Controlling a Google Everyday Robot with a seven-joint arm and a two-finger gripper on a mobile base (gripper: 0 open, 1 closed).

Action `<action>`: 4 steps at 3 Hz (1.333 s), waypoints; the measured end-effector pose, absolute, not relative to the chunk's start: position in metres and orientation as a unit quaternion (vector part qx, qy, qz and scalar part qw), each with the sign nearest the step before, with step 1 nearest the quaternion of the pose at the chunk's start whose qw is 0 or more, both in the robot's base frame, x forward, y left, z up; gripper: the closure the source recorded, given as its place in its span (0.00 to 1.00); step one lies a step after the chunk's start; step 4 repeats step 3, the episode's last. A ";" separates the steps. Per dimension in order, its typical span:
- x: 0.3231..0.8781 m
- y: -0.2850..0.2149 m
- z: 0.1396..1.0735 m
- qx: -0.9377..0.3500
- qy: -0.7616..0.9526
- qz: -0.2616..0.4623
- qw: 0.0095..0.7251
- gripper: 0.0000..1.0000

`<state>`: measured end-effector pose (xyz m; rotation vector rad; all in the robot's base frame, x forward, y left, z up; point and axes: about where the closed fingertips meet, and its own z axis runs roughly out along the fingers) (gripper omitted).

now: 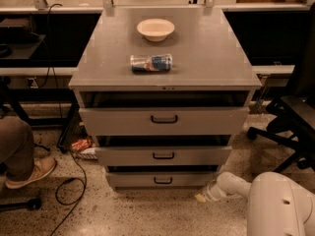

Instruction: Close bottom drawer

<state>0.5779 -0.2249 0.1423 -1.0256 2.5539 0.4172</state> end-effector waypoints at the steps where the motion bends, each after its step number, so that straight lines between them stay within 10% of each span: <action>1: 0.562 -0.237 0.139 -0.347 0.911 0.148 0.166 1.00; 2: 0.554 -0.247 0.131 -0.328 0.919 0.154 0.154 0.97; 3: 0.552 -0.252 0.128 -0.315 0.924 0.158 0.148 0.67; 4: 0.552 -0.252 0.128 -0.315 0.924 0.158 0.148 0.67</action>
Offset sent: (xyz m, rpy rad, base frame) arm -0.0243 -0.0354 -0.0130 -0.0013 0.0794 -0.0906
